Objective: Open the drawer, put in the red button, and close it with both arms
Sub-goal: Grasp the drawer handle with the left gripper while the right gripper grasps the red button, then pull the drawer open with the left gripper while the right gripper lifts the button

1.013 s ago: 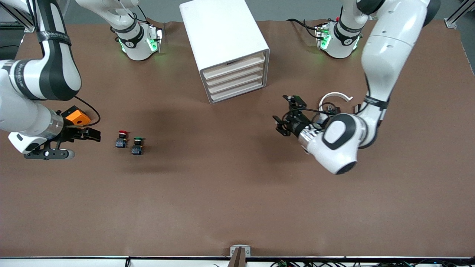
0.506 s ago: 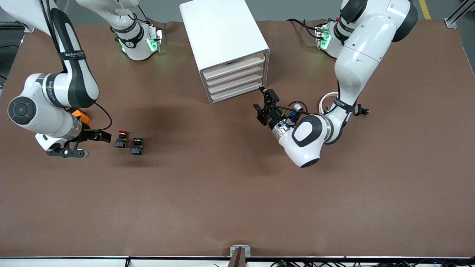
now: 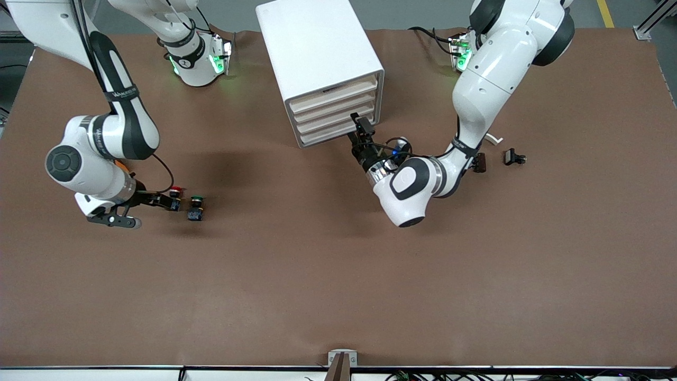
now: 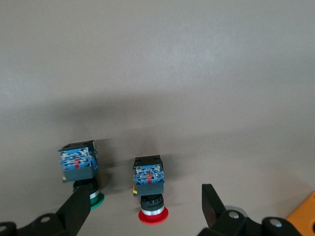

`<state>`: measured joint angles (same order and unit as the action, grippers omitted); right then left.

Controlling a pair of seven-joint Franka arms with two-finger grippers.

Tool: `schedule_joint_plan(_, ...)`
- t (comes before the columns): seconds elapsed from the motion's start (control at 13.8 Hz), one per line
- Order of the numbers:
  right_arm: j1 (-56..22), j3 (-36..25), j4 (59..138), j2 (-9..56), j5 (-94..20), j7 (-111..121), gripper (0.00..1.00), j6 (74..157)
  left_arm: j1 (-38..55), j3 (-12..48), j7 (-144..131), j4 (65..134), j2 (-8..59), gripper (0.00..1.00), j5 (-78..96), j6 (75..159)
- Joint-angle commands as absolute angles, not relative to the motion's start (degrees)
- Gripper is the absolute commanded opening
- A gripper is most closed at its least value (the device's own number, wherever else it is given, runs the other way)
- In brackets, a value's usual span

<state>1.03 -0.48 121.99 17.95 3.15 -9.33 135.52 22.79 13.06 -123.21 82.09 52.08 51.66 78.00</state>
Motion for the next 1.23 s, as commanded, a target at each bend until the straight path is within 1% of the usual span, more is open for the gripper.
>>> schedule_joint_plan(0.0, 1.14, -0.18, 122.78, 19.94, 4.39, -10.9, 1.0, 136.76, 25.22, 12.39, -124.98, 81.21, 52.56, 0.74, 53.78, 76.99)
schedule_joint_plan(0.07, 1.14, -0.18, 122.78, 21.0, 4.48, -10.9, 1.0, 136.76, 25.83, 12.31, -124.98, 81.3, 52.82, 0.68, 54.92, 77.08)
schedule_joint_plan(0.14, 1.14, -0.18, 122.78, 21.79, 4.4, -10.9, 1.0, 136.84, 26.01, 12.3, -125.07, 81.56, 52.91, 0.67, 55.28, 77.17)
schedule_joint_plan(0.43, 0.88, -0.18, 122.35, 24.43, 4.4, -10.99, 1.0, 137.37, 28.3, 12.3, -126.12, 82.18, 53.17, 0.67, 55.46, 77.43)
schedule_joint_plan(0.72, 0.79, -0.18, 122.26, 28.38, 4.48, -10.9, 1.0, 142.64, 29.71, 12.22, -128.23, 82.7, 53.79, 0.66, 55.46, 77.43)
schedule_joint_plan(0.8, 0.79, -0.18, 122.26, 28.39, 4.48, -10.9, 0.9, 142.56, 29.71, 12.22, -128.49, 83.05, 53.88, 0.56, 55.46, 77.43)
schedule_joint_plan(0.87, 0.79, -0.18, 122.17, 28.39, 4.48, -10.9, 0.74, 142.47, 29.79, 12.22, -128.58, 83.32, 53.88, 0.51, 55.46, 77.43)
schedule_joint_plan(0.94, 0.79, -0.18, 122.08, 28.39, 4.48, -10.9, 0.6, 142.38, 29.71, 12.13, -128.76, 83.32, 53.88, 0.39, 55.46, 77.43)
schedule_joint_plan(1.01, 0.79, -0.18, 121.82, 28.39, 4.48, -10.9, 0.52, 142.12, 29.53, 11.95, -129.46, 83.23, 53.88, 0.22, 55.46, 77.43)
schedule_joint_plan(1.09, 0.88, -0.18, 121.64, 28.39, 4.48, -10.81, 0.44, 141.95, 29.01, 11.95, -130.42, 82.97, 53.88, 0.11, 55.37, 77.43)
schedule_joint_plan(1.16, 0.88, -0.18, 121.55, 28.39, 4.48, -10.81, 0.39, 141.94, 28.83, 11.61, -130.6, 82.79, 53.79, 0.08, 55.28, 77.43)
